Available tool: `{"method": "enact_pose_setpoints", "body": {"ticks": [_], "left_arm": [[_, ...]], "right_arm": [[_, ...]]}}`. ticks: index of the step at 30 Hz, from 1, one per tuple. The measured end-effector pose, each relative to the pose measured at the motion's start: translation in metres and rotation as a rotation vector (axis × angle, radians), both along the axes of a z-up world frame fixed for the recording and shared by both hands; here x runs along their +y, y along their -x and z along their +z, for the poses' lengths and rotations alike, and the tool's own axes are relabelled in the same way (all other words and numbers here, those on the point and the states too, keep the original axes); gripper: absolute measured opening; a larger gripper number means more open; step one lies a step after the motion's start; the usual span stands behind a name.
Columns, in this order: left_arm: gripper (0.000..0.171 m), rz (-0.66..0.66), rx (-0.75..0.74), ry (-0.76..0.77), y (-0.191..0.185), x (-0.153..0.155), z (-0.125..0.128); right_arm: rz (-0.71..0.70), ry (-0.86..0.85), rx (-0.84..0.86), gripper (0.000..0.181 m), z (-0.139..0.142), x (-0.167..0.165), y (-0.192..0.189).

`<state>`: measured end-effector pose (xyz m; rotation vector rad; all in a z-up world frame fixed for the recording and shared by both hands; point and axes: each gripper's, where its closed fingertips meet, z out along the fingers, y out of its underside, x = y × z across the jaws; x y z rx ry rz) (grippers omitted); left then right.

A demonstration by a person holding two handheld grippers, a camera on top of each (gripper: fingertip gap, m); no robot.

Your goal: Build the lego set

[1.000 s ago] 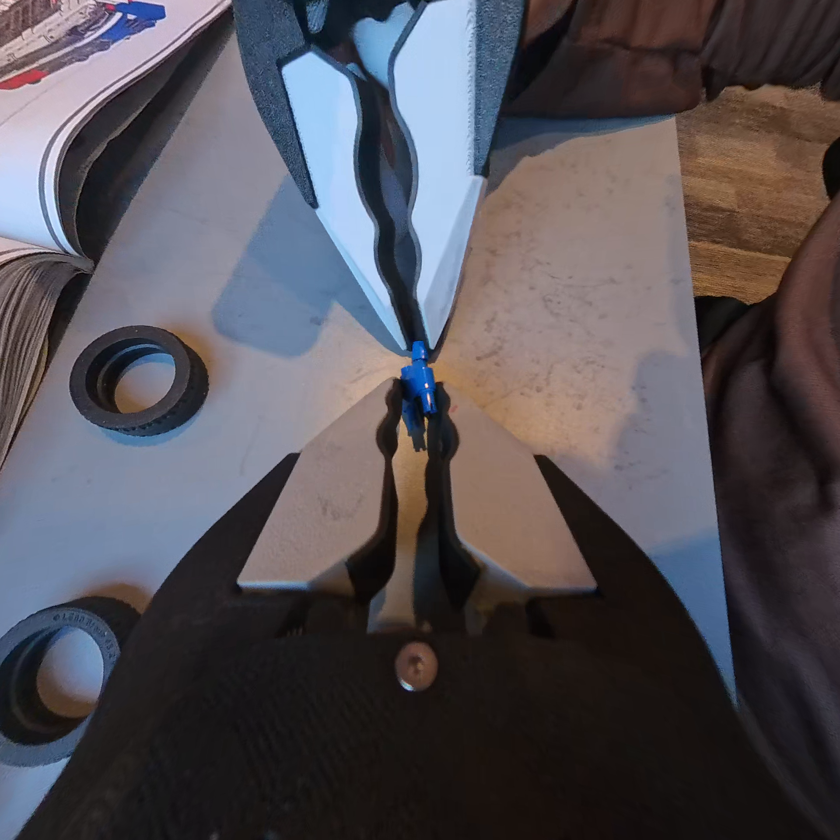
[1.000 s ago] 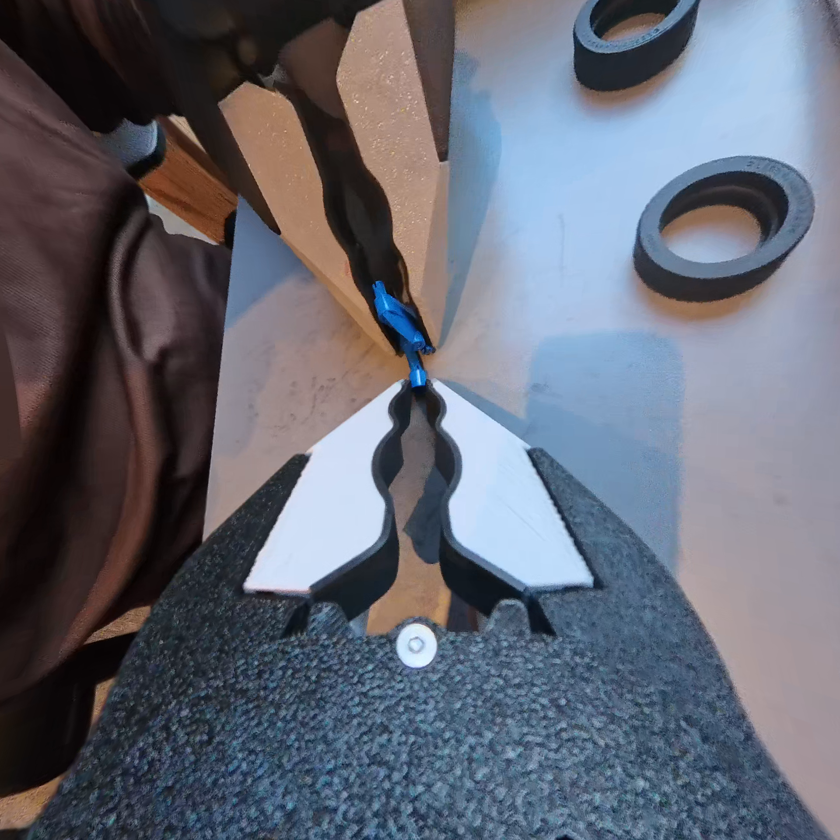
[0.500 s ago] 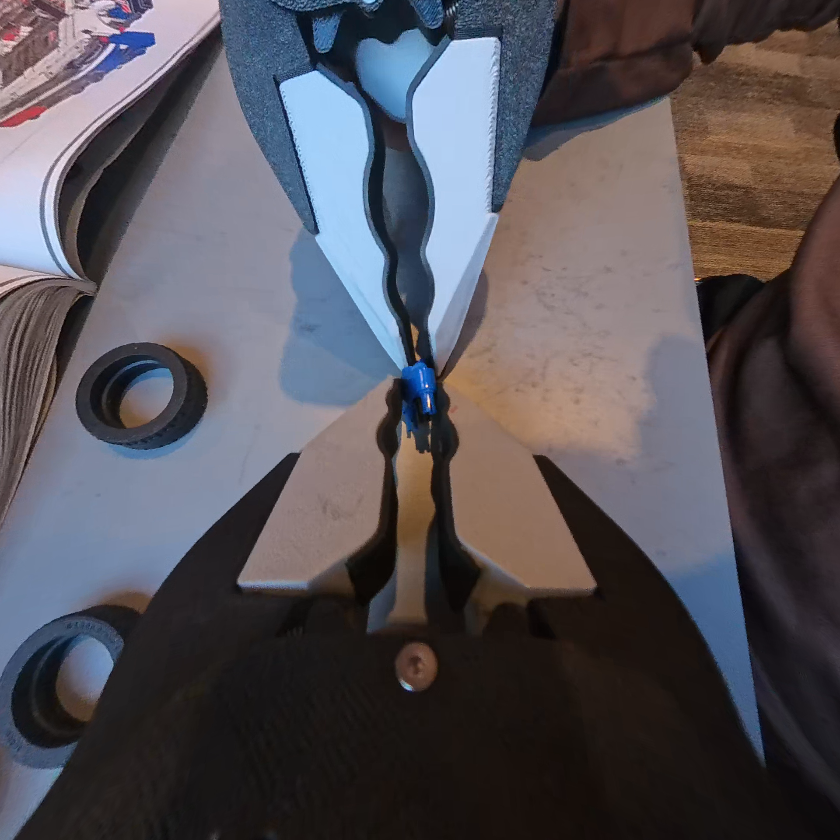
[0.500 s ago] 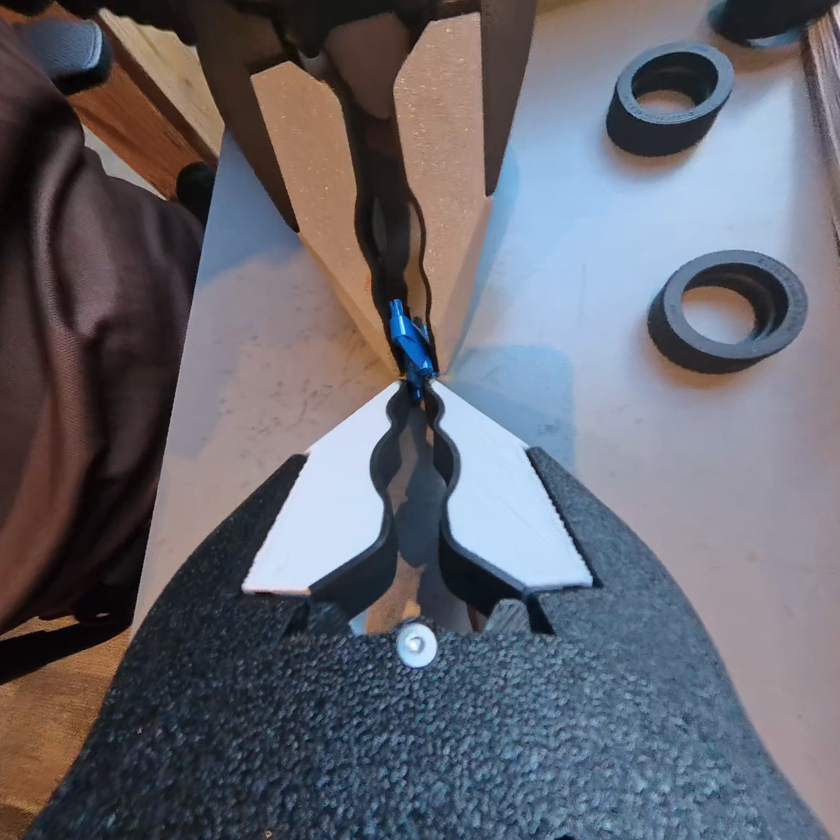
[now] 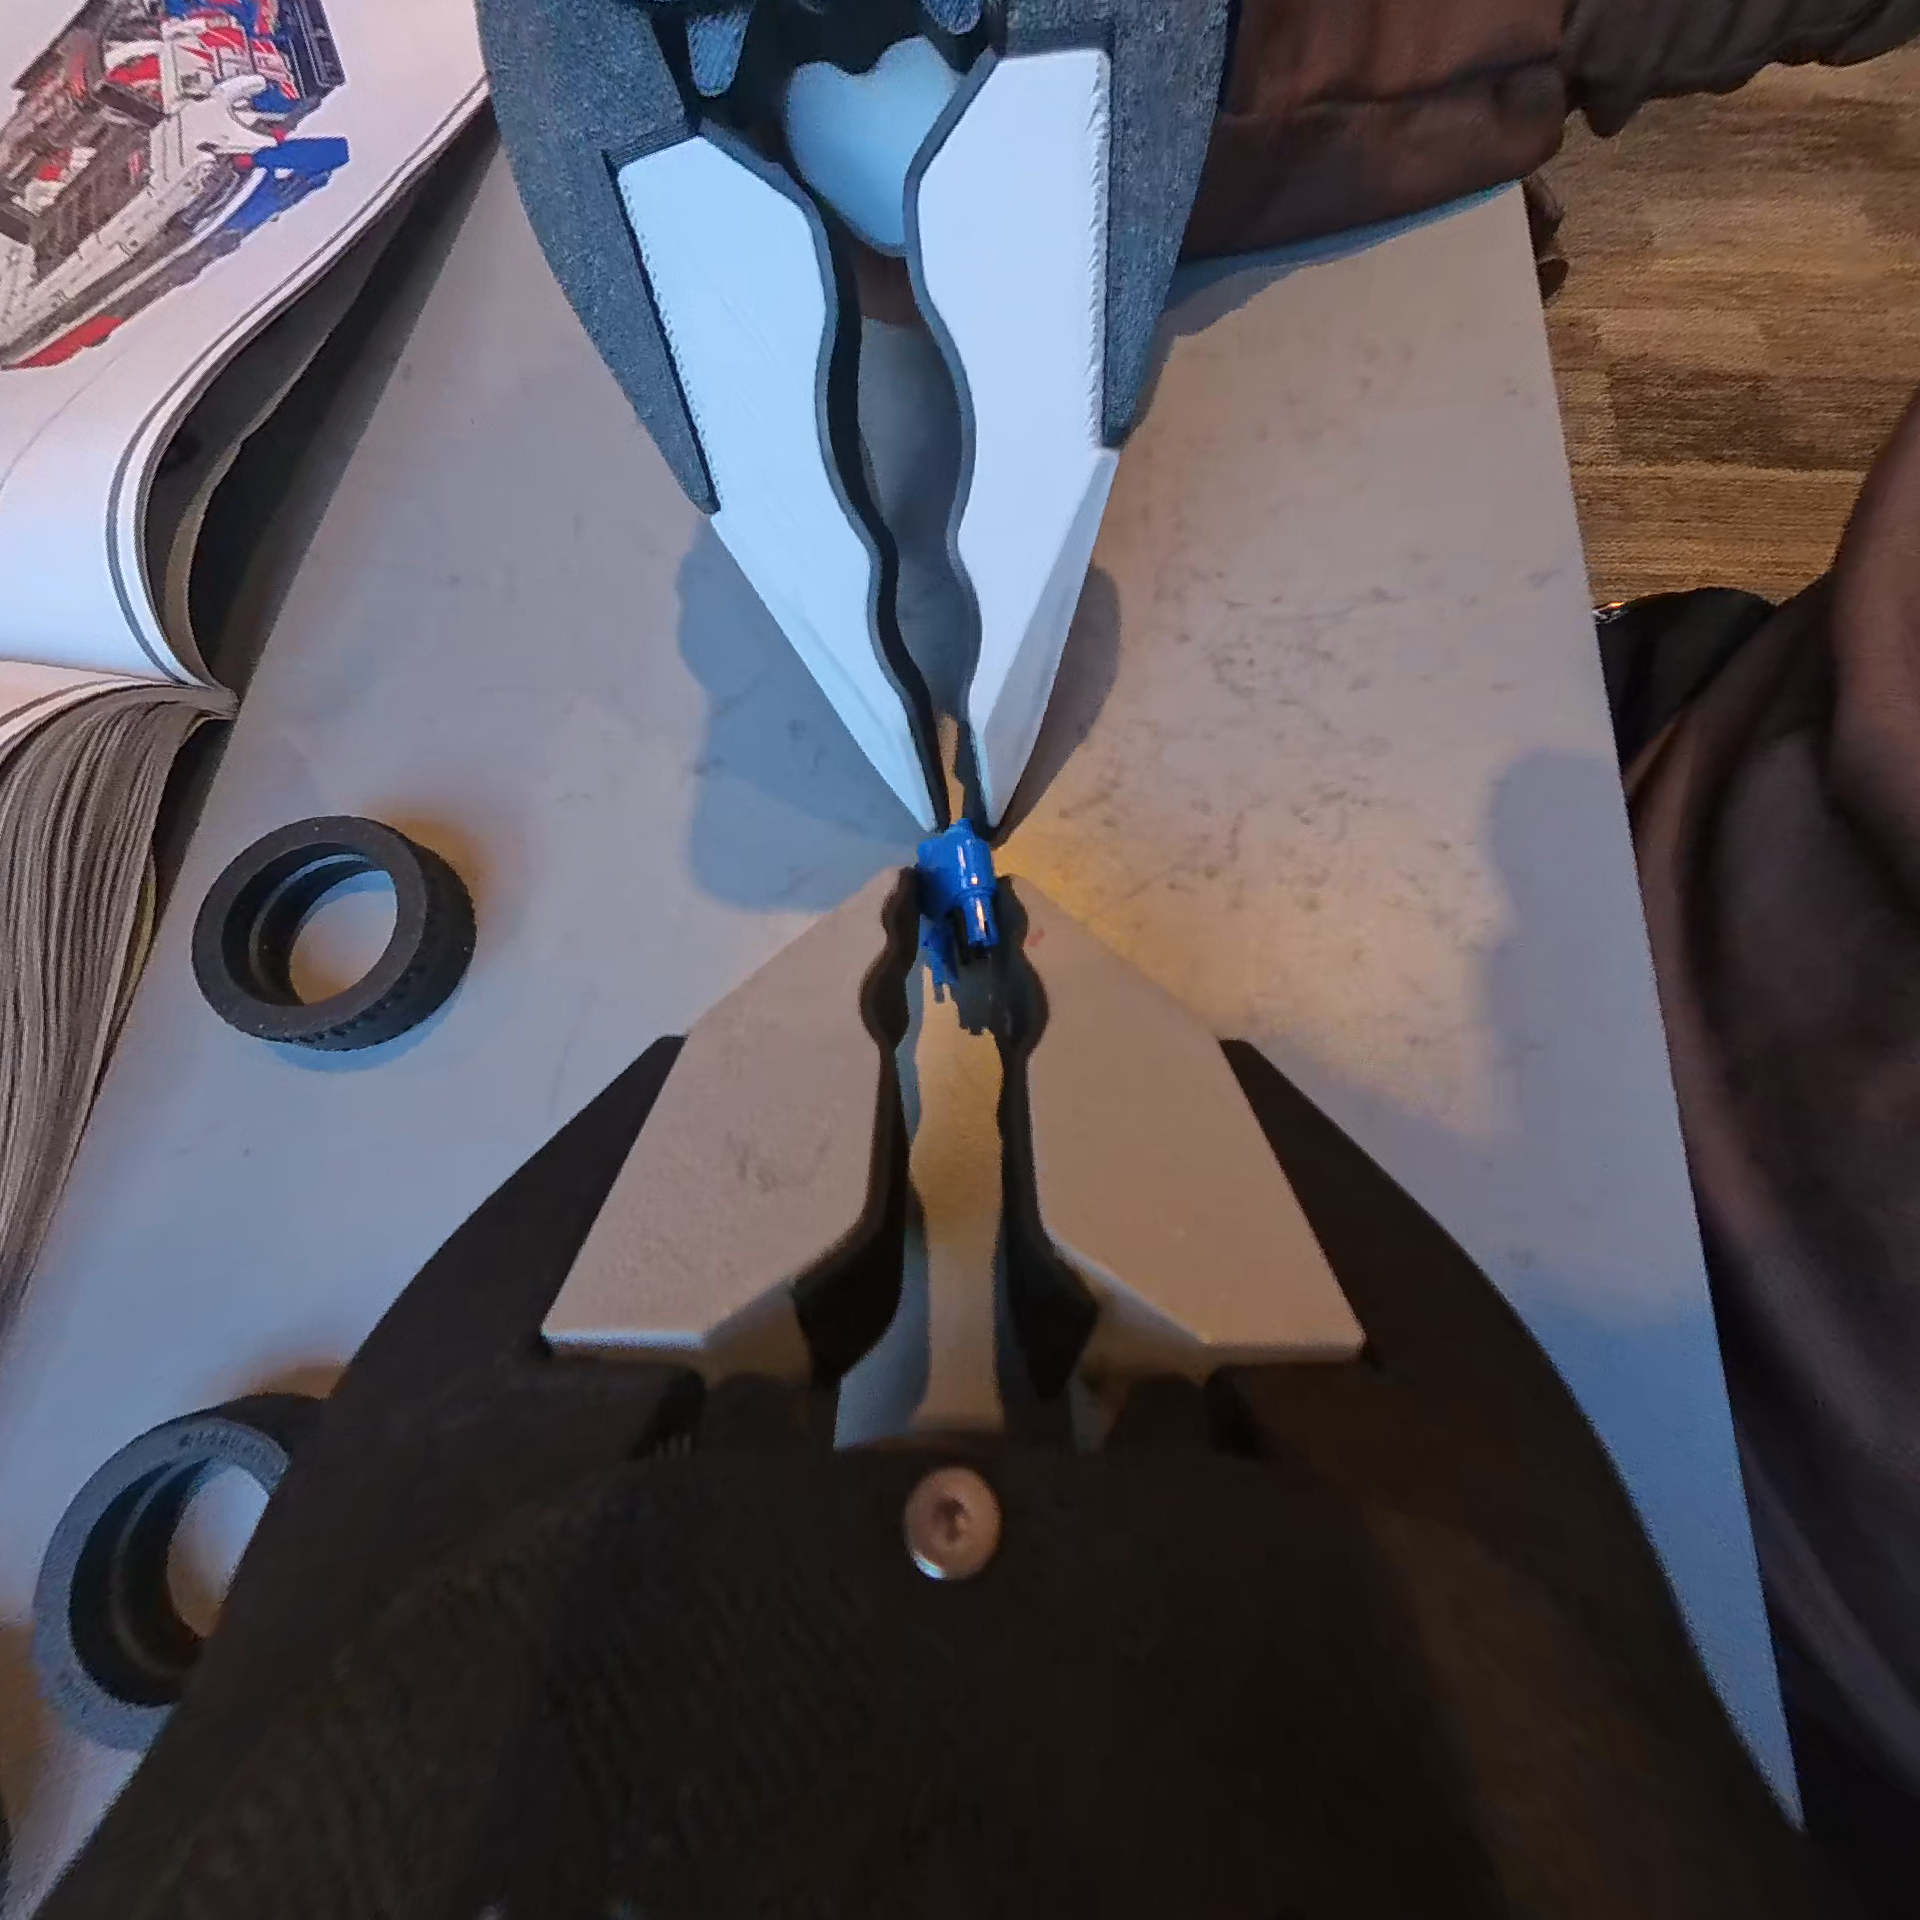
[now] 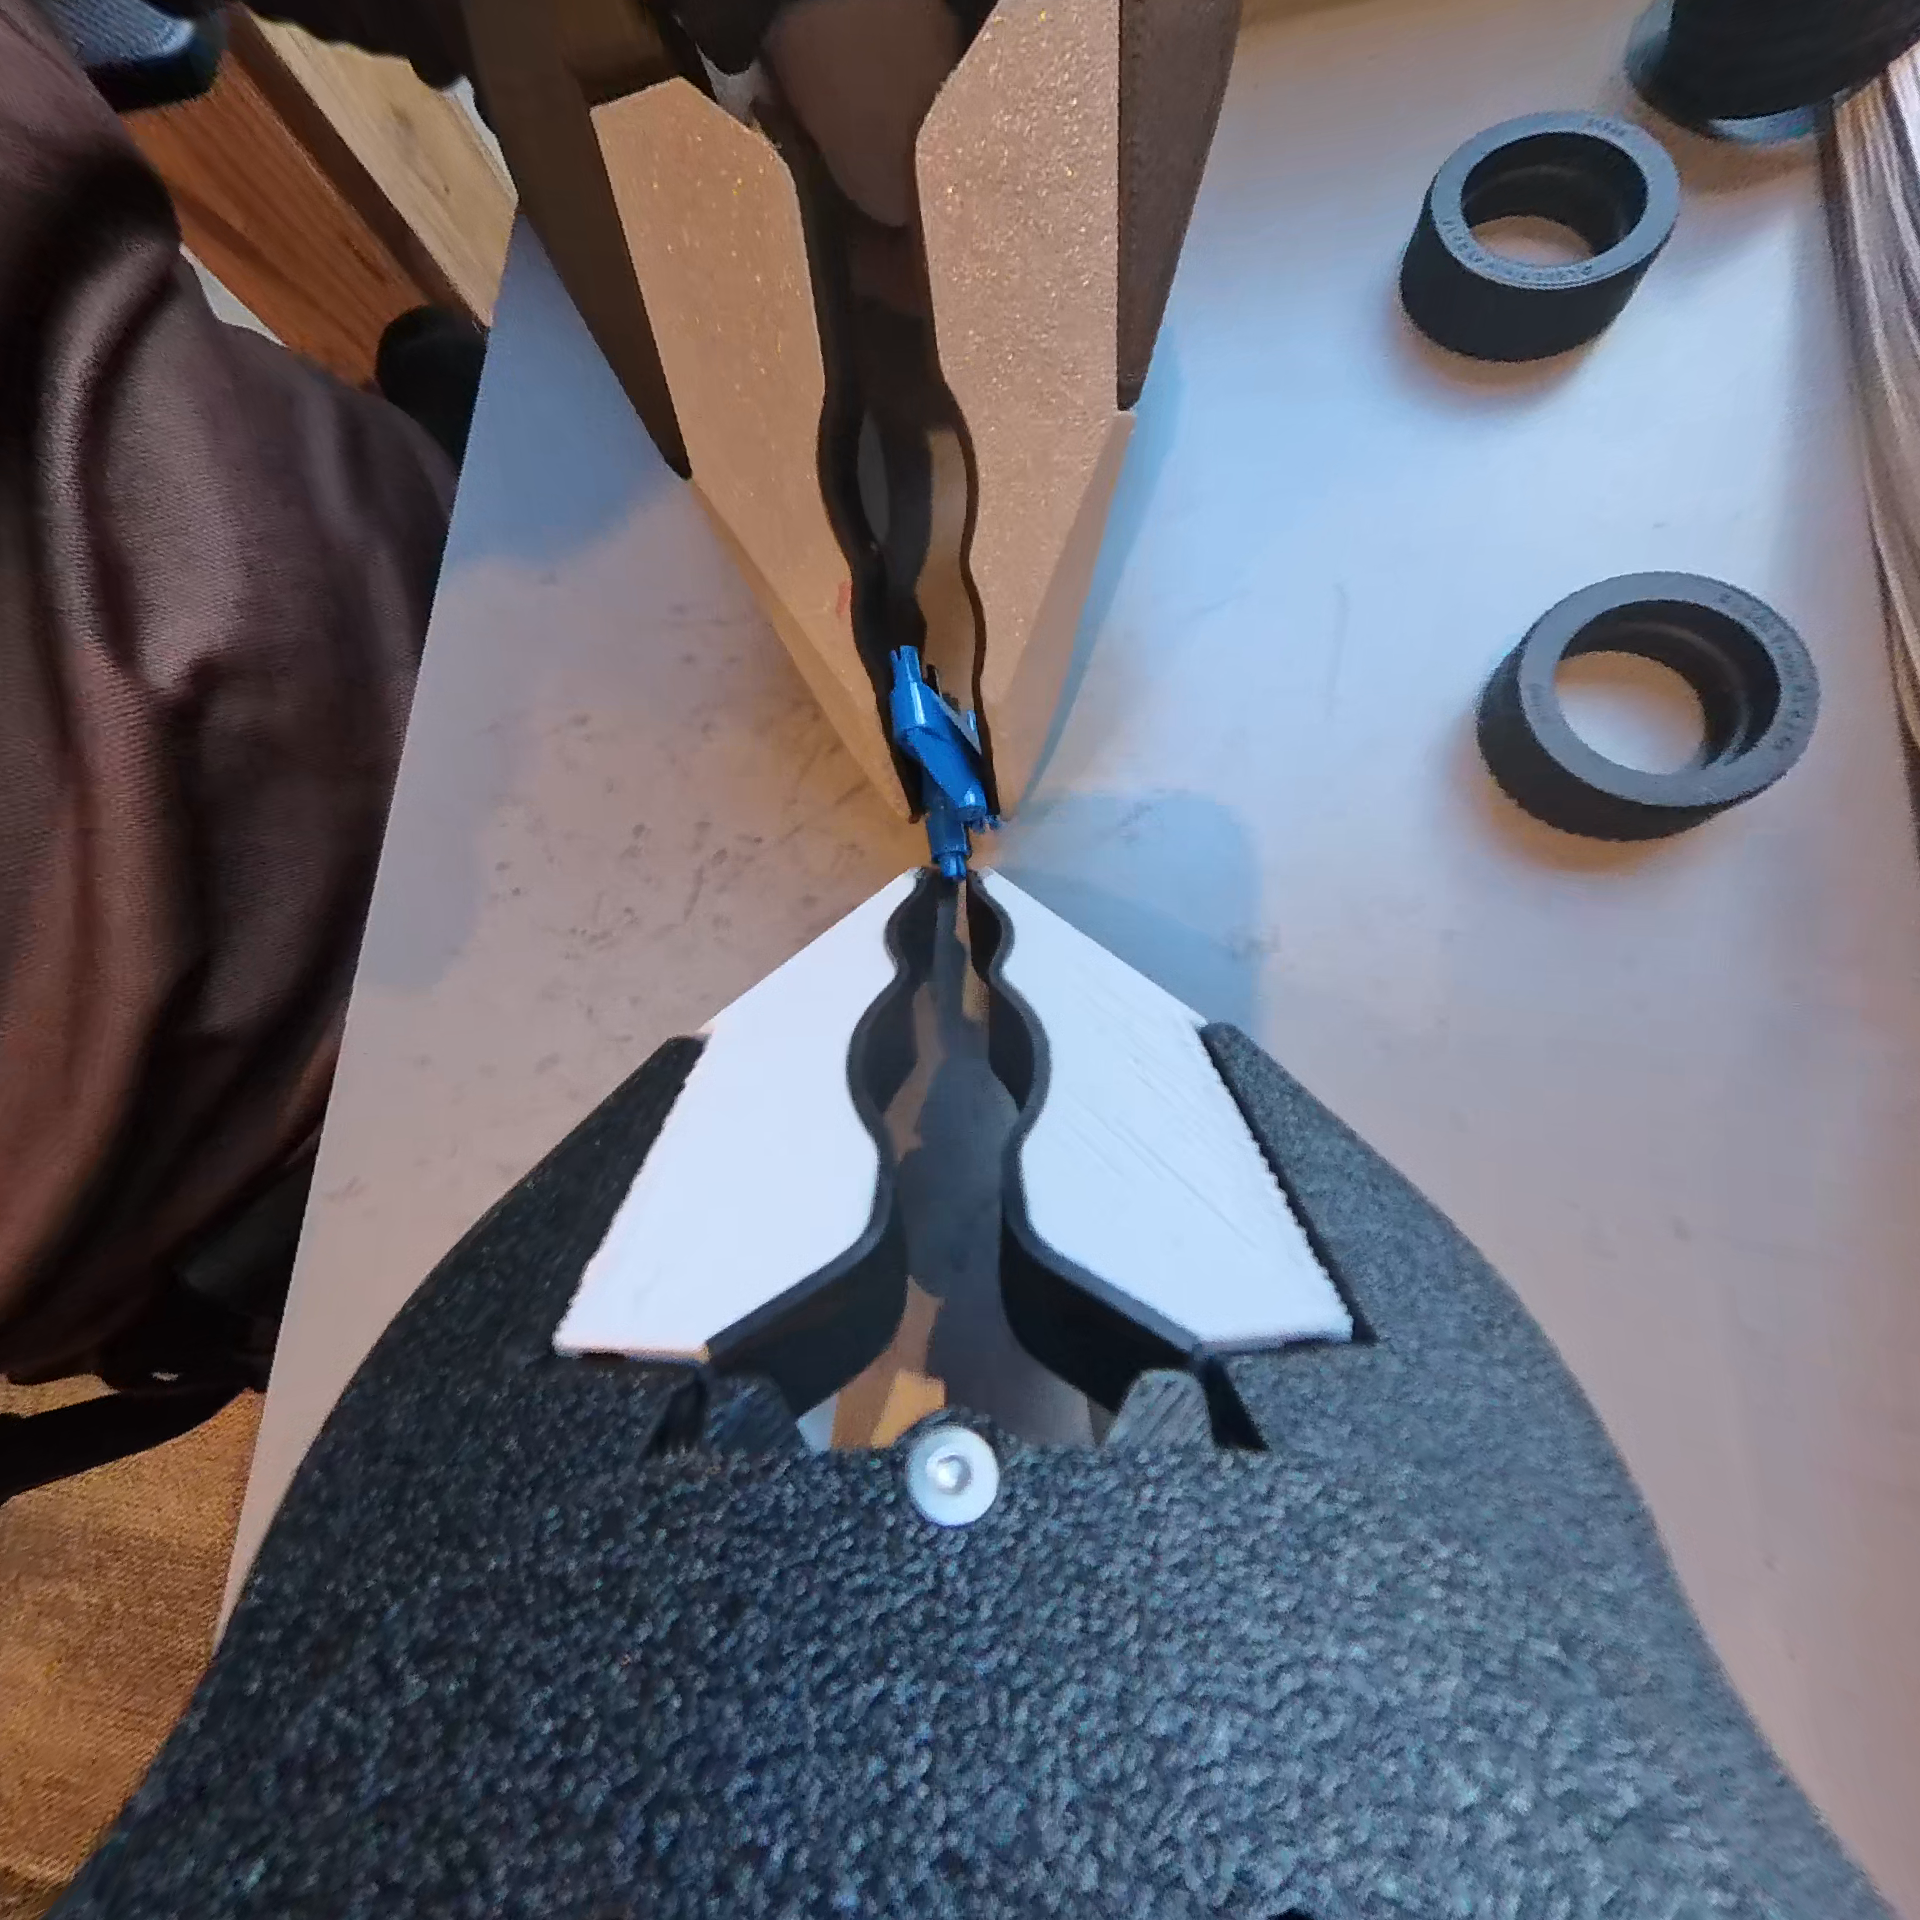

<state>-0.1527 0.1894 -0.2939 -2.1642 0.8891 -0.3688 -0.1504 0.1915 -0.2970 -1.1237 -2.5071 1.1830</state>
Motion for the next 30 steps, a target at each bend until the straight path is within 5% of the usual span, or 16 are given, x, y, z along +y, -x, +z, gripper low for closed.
{"method": "enact_pose_setpoints", "body": {"ticks": [9,18,30], "left_arm": [[0.010,-0.011,0.039,-0.039,0.000,0.002,0.001],[0.004,0.041,0.103,-0.280,0.010,0.014,0.023],[0.004,0.152,0.019,-0.287,0.033,0.024,0.034]], "right_arm": [[0.002,0.038,-0.035,0.005,0.000,-0.001,0.001],[-0.039,0.110,0.000,0.005,0.012,0.003,0.014],[-0.116,0.237,0.030,0.006,0.029,0.013,0.033]]}}
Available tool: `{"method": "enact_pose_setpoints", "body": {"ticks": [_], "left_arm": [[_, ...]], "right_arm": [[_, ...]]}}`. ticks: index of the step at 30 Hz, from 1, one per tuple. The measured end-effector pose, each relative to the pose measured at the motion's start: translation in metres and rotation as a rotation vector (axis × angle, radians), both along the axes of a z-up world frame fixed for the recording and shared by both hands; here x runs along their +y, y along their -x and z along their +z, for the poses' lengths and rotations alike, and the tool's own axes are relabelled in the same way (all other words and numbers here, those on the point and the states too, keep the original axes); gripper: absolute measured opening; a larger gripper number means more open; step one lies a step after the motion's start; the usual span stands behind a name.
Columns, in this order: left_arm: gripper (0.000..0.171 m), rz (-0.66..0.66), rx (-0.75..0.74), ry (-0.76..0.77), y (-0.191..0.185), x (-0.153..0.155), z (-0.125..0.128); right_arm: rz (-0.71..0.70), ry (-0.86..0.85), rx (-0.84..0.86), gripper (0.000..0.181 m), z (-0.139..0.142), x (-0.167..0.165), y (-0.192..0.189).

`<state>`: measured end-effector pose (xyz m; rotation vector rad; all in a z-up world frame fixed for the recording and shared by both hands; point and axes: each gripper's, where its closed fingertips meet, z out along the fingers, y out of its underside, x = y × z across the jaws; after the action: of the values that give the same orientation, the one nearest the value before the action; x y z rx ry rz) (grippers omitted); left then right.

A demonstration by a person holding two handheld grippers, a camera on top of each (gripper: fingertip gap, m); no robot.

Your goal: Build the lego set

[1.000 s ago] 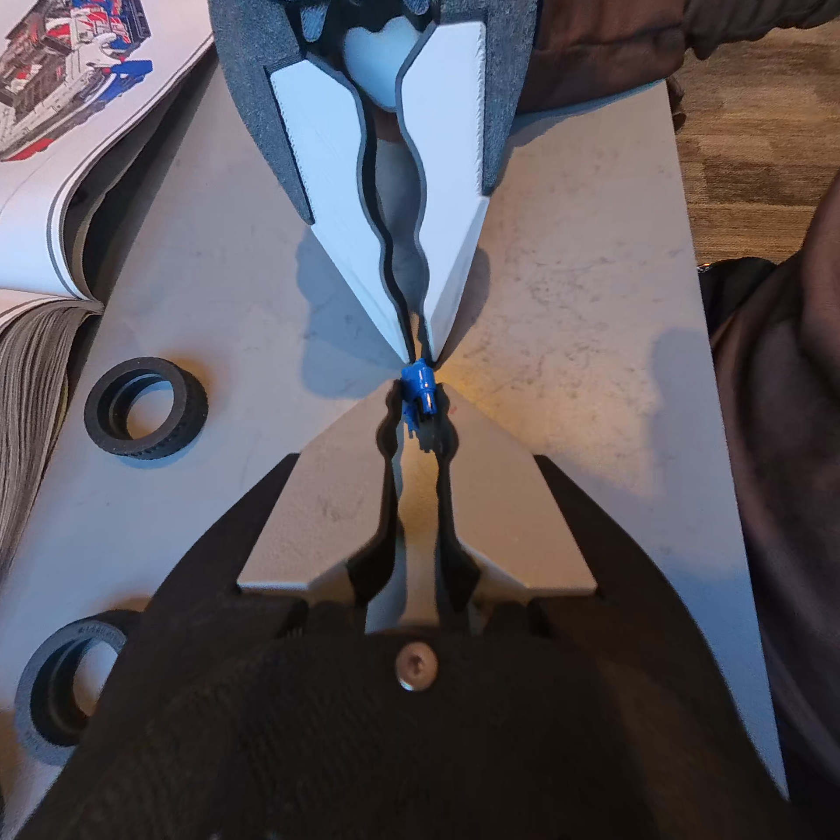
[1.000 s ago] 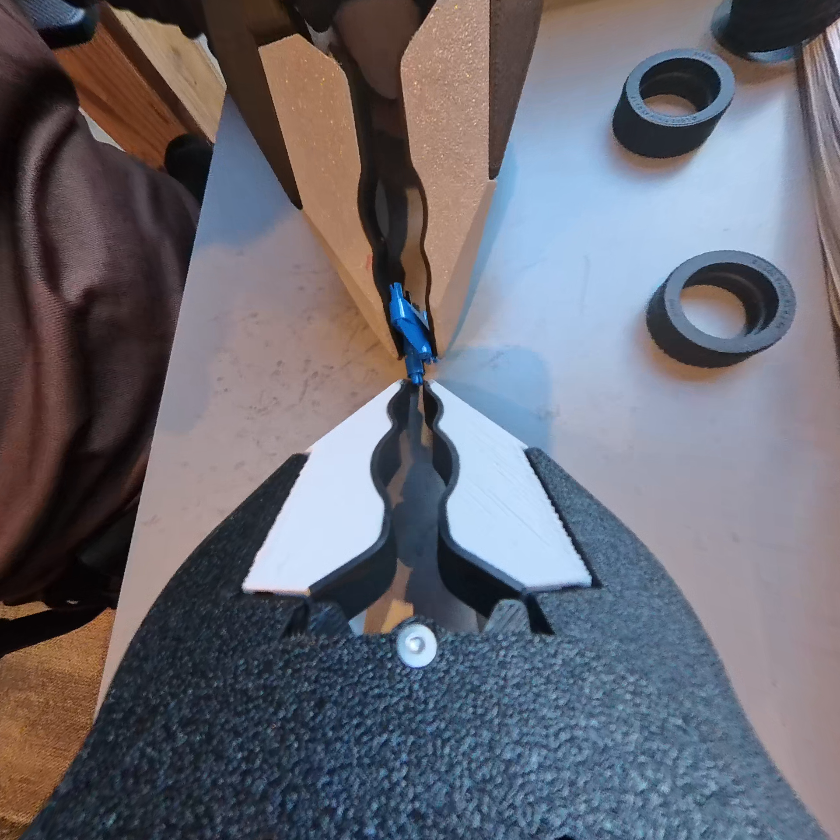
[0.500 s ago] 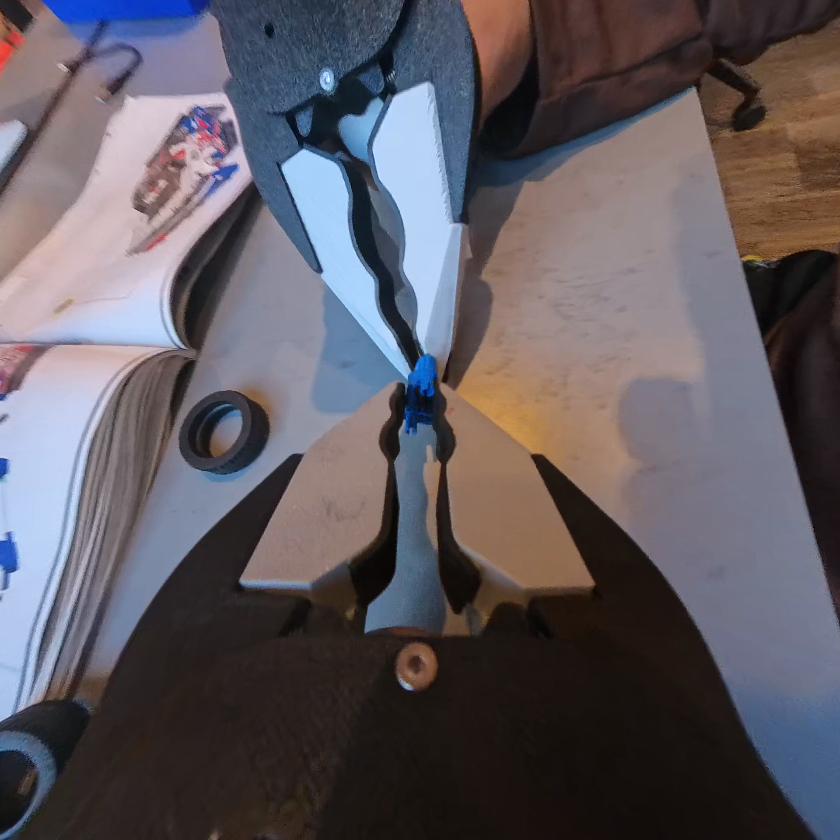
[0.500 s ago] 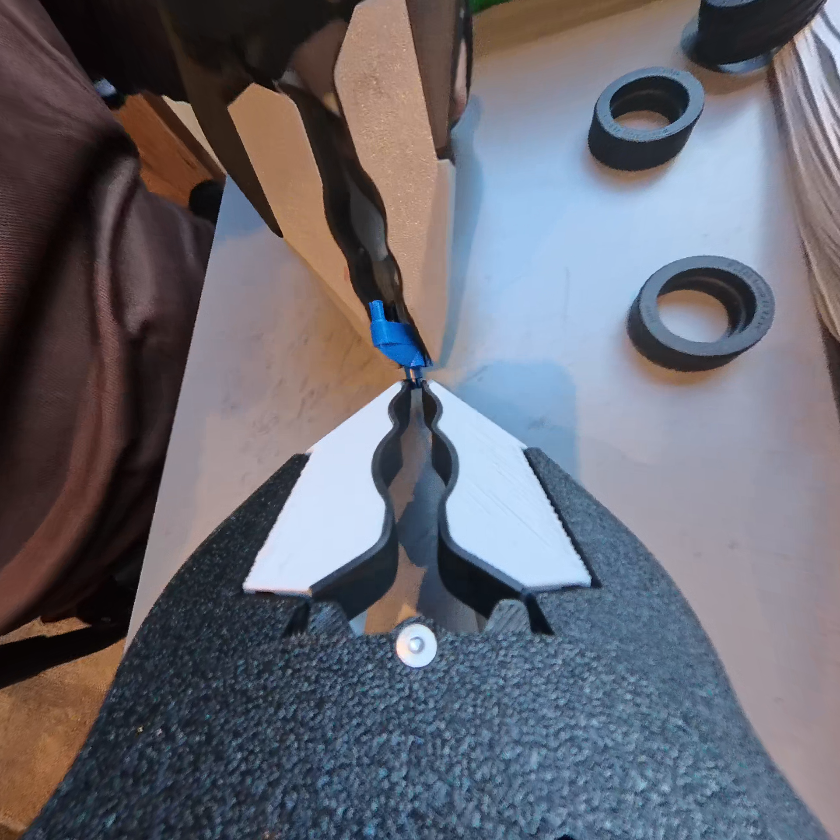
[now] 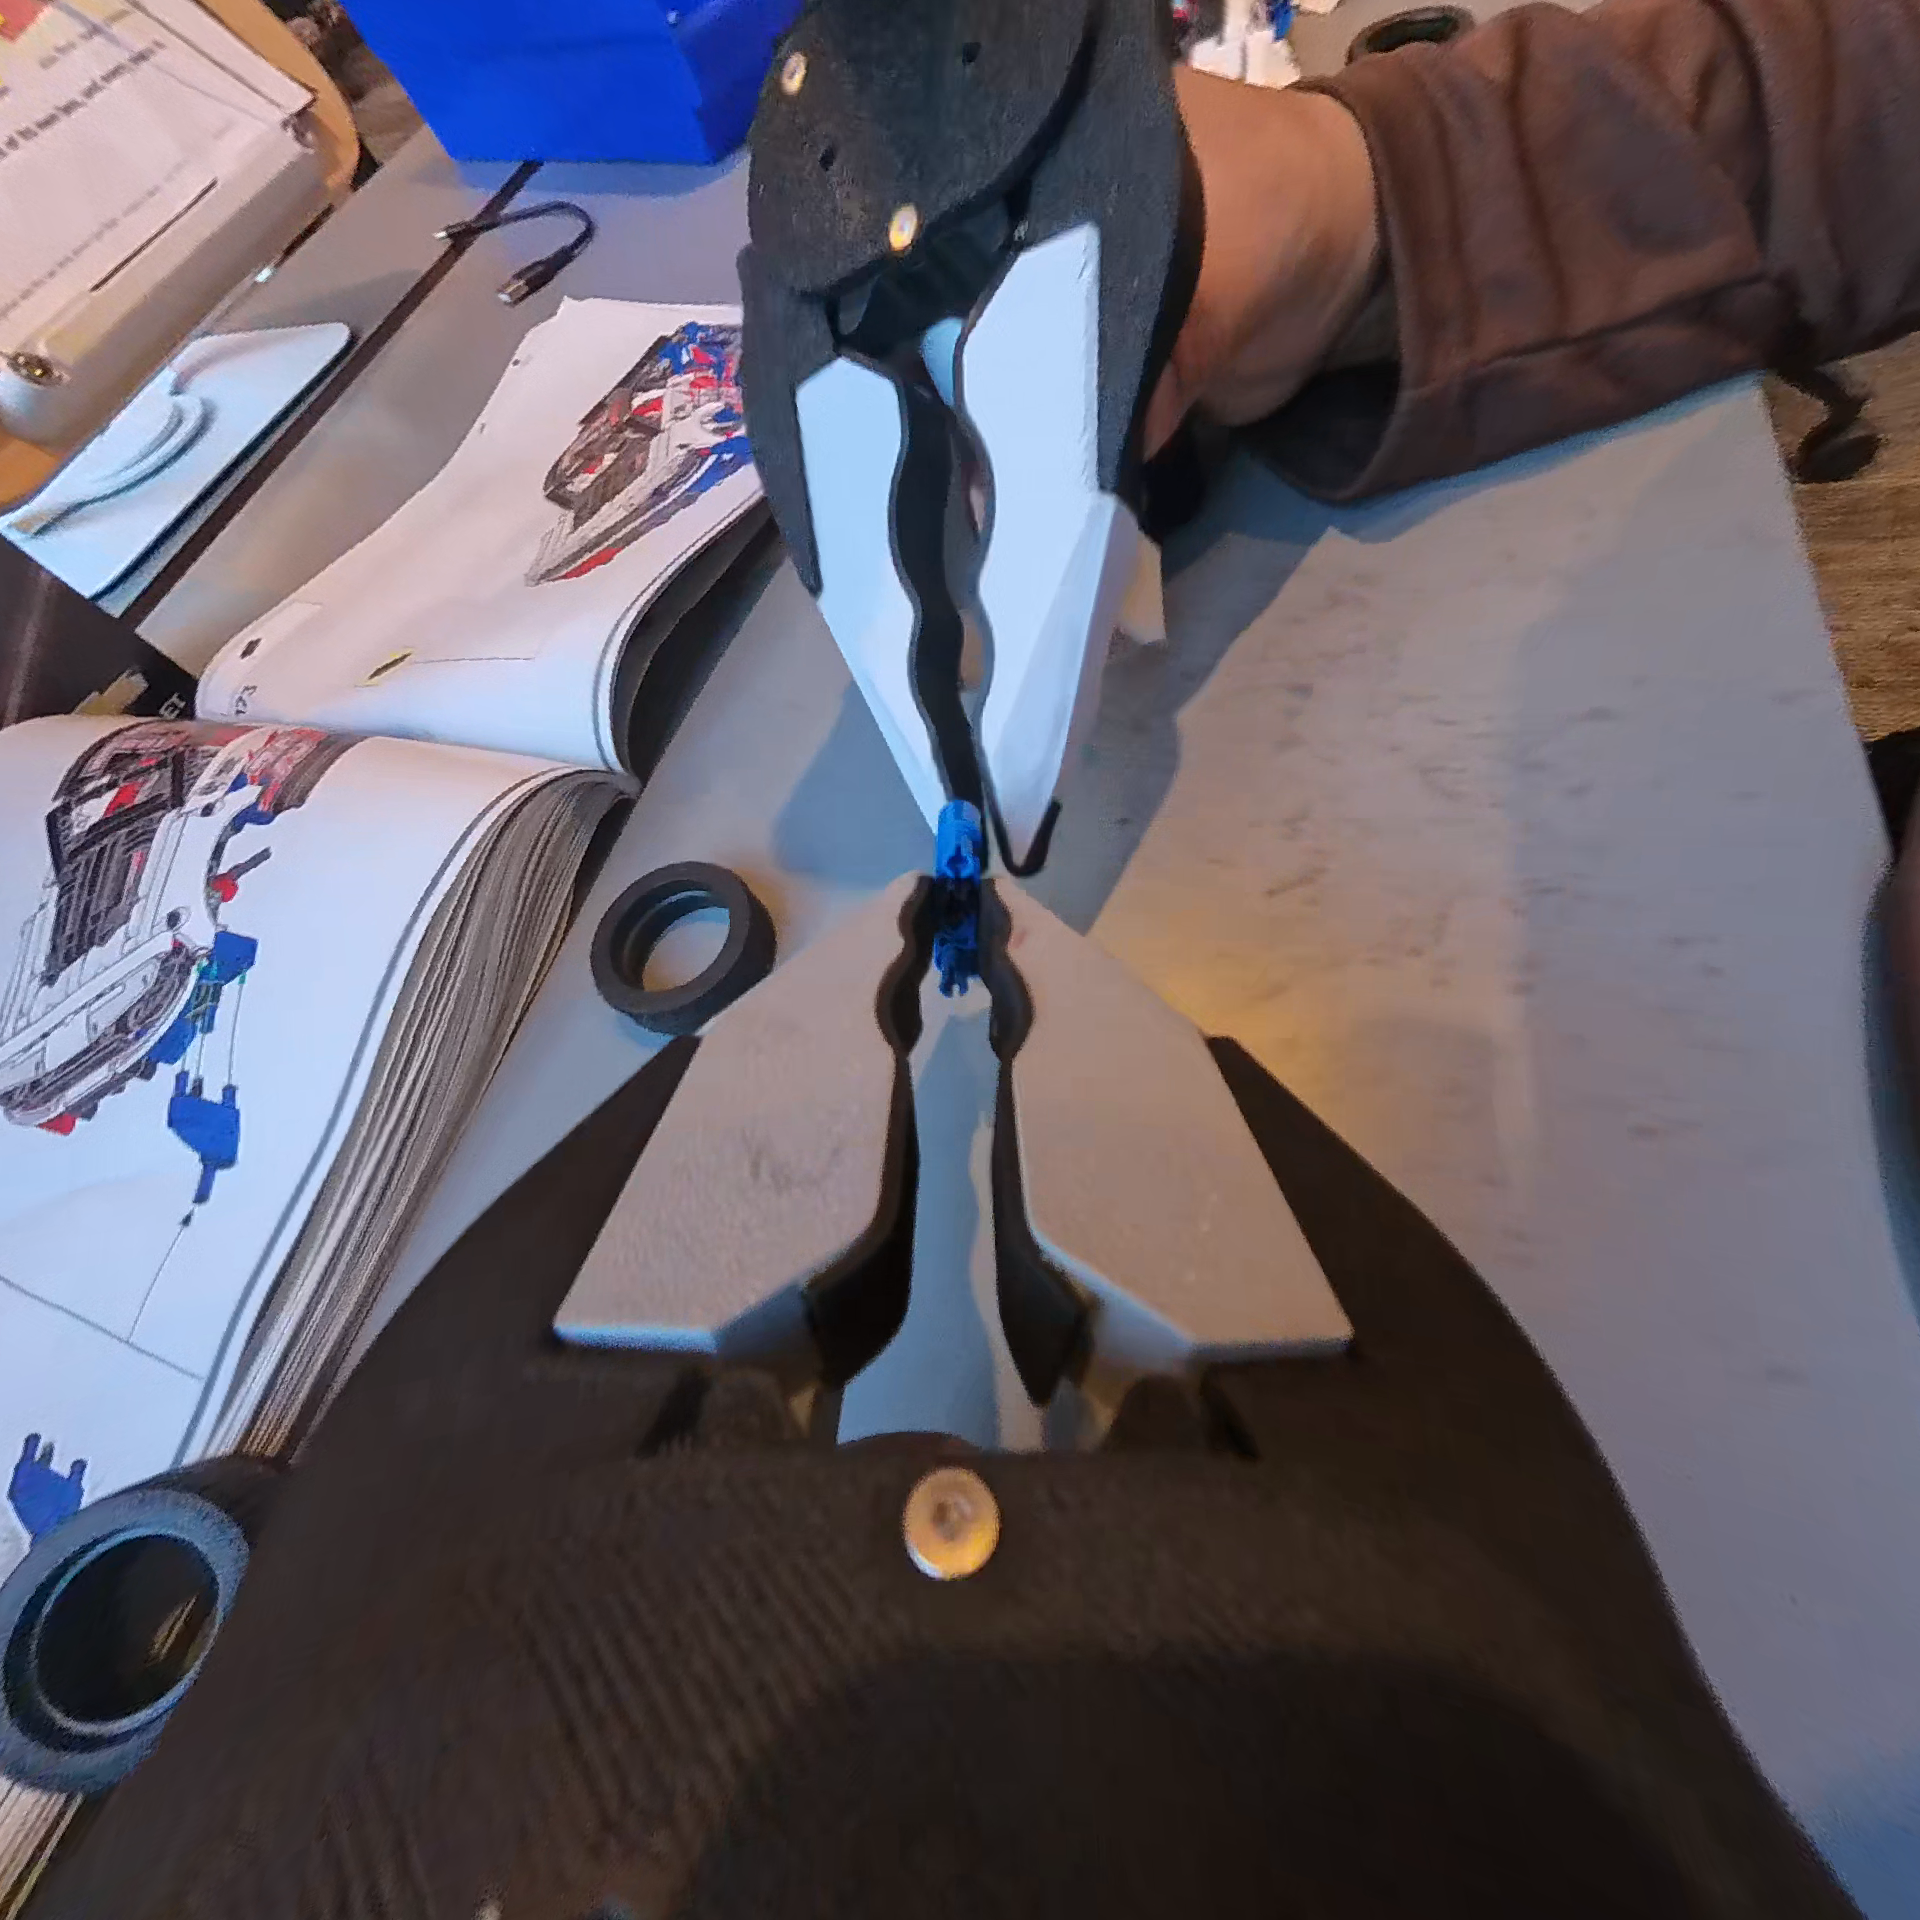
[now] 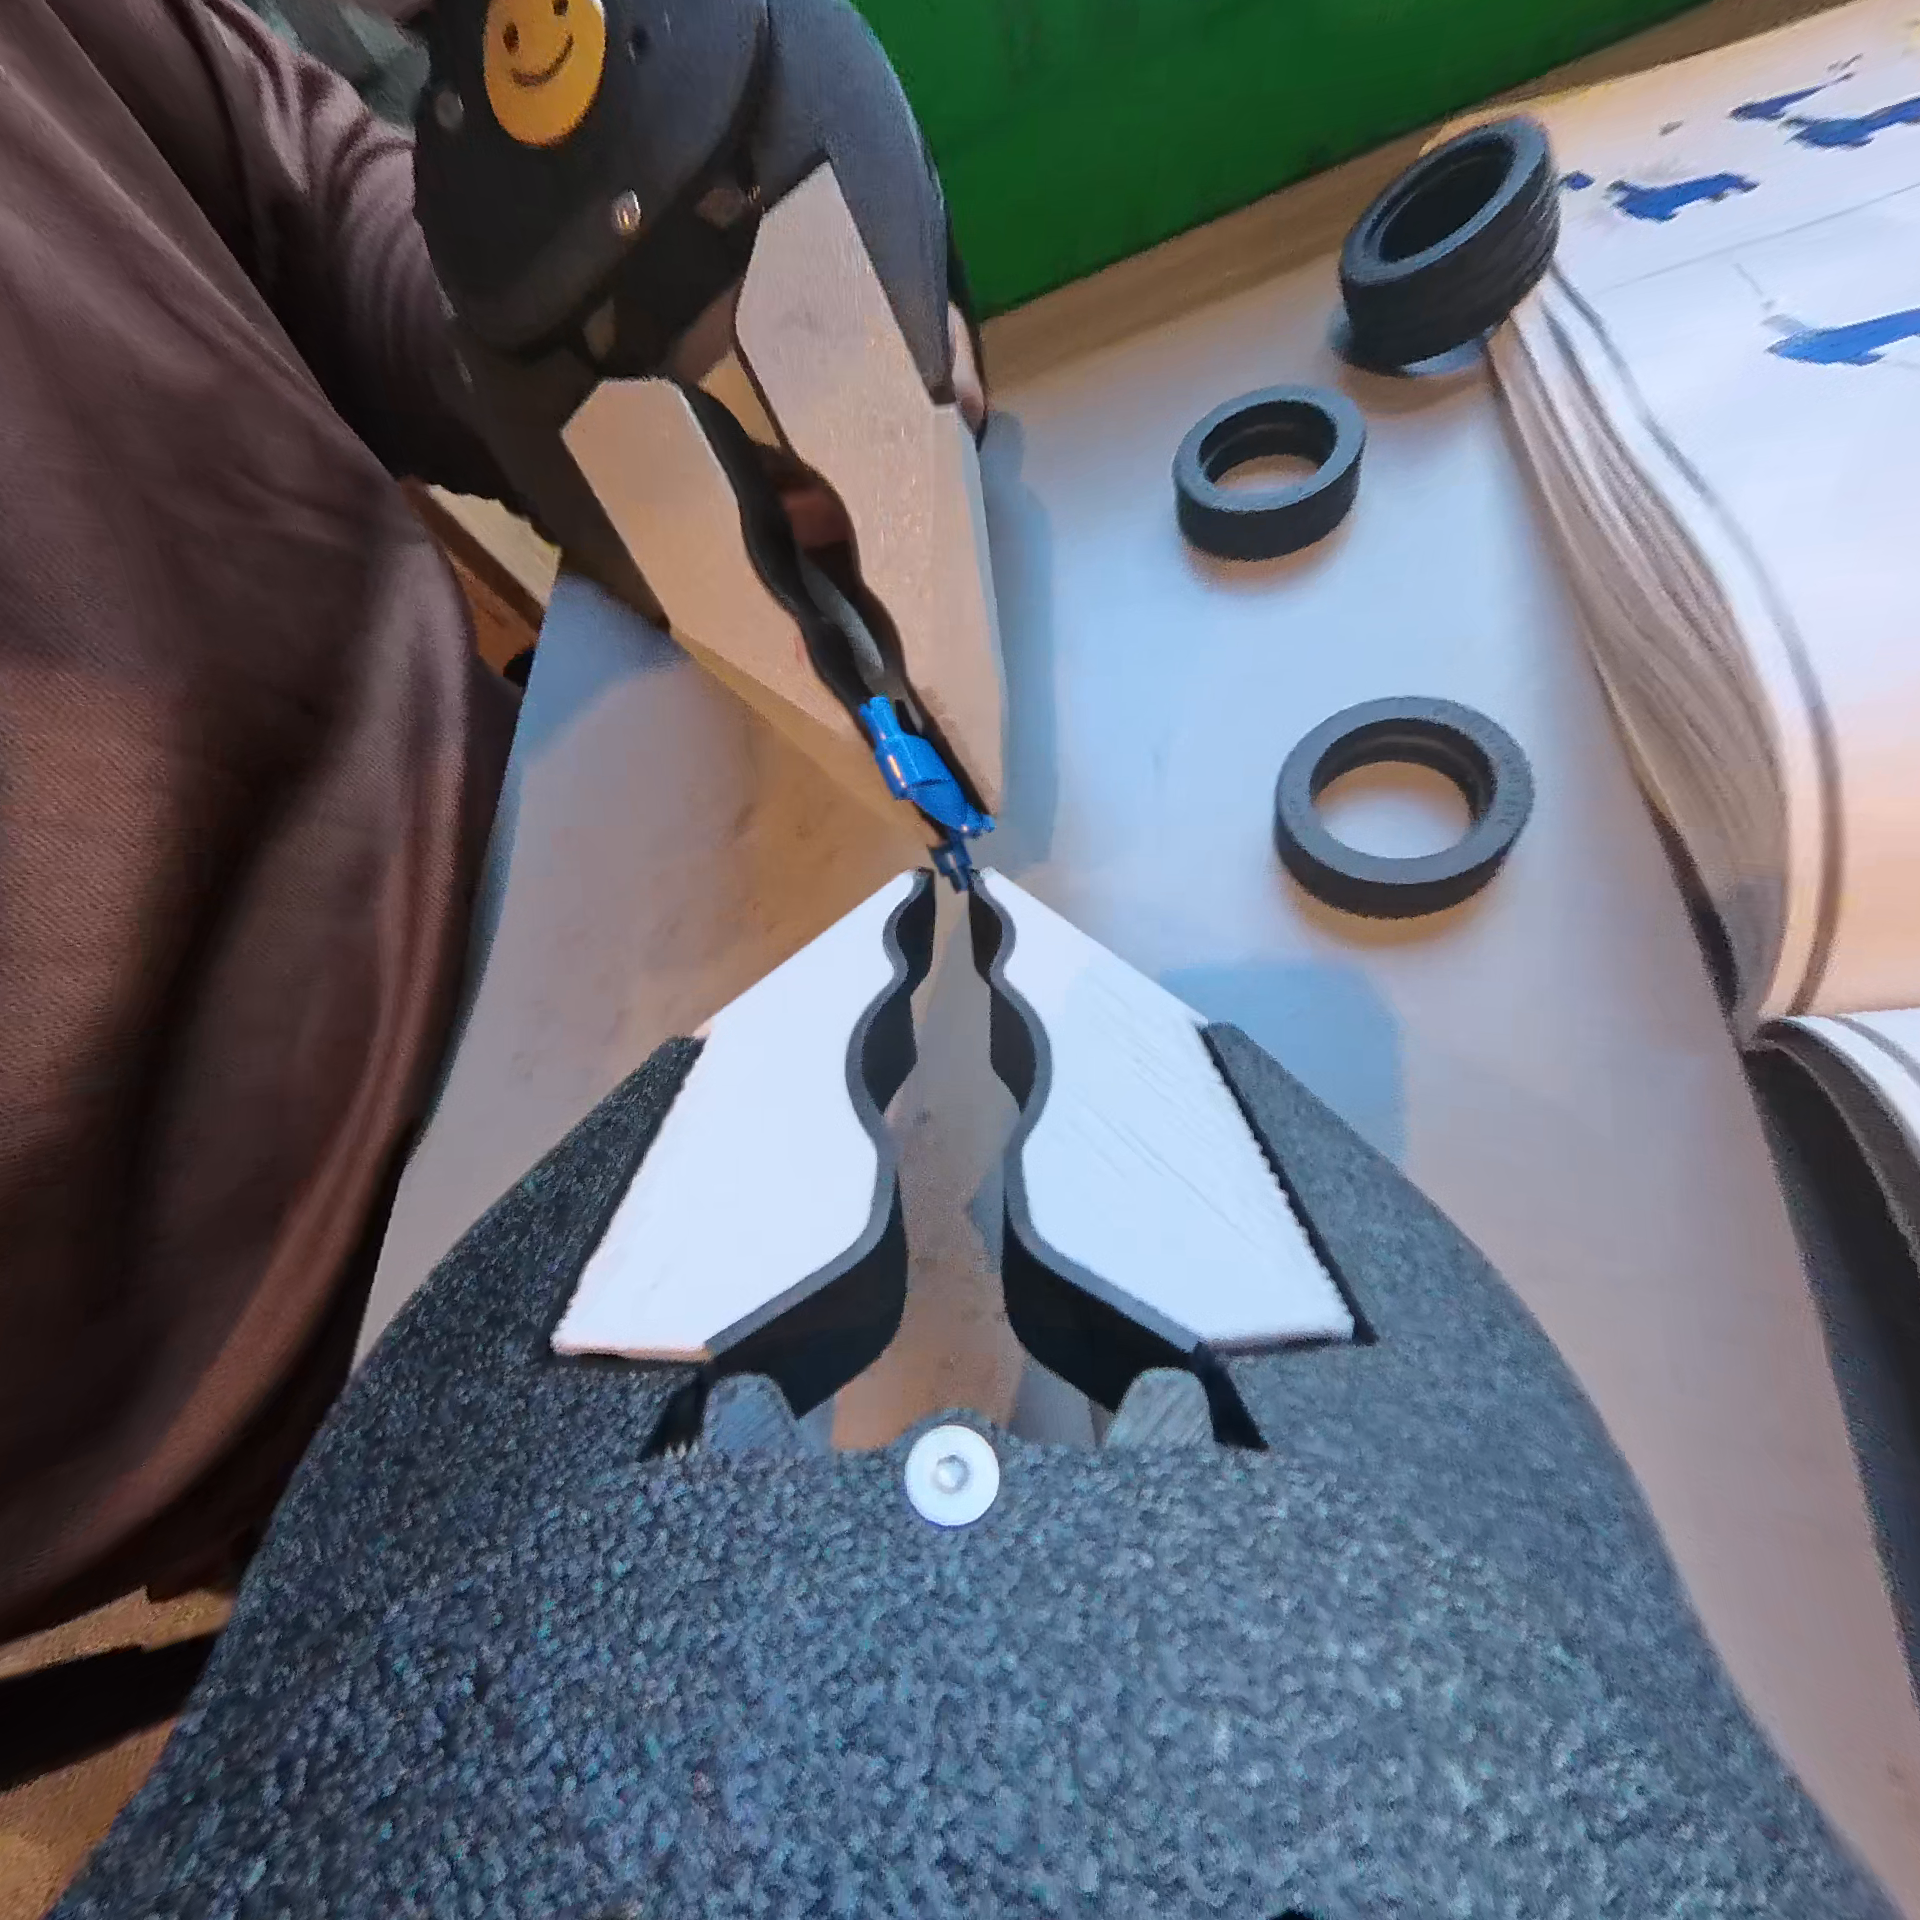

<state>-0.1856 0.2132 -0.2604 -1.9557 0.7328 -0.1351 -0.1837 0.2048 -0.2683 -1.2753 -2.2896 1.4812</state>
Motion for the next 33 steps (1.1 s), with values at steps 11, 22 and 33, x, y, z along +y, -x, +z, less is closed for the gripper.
{"method": "enact_pose_setpoints", "body": {"ticks": [11,22,33], "left_arm": [[0.004,0.053,0.002,-0.174,0.010,0.007,0.023],[0.005,0.085,-0.093,-0.194,0.017,0.012,0.033],[0.005,0.038,-0.160,-0.210,0.008,0.009,0.041]], "right_arm": [[-0.058,0.178,0.022,0.026,0.021,0.009,0.008],[-0.104,0.196,0.072,0.021,0.029,0.009,0.016],[-0.108,0.169,0.082,0.020,0.028,0.009,0.016]]}}
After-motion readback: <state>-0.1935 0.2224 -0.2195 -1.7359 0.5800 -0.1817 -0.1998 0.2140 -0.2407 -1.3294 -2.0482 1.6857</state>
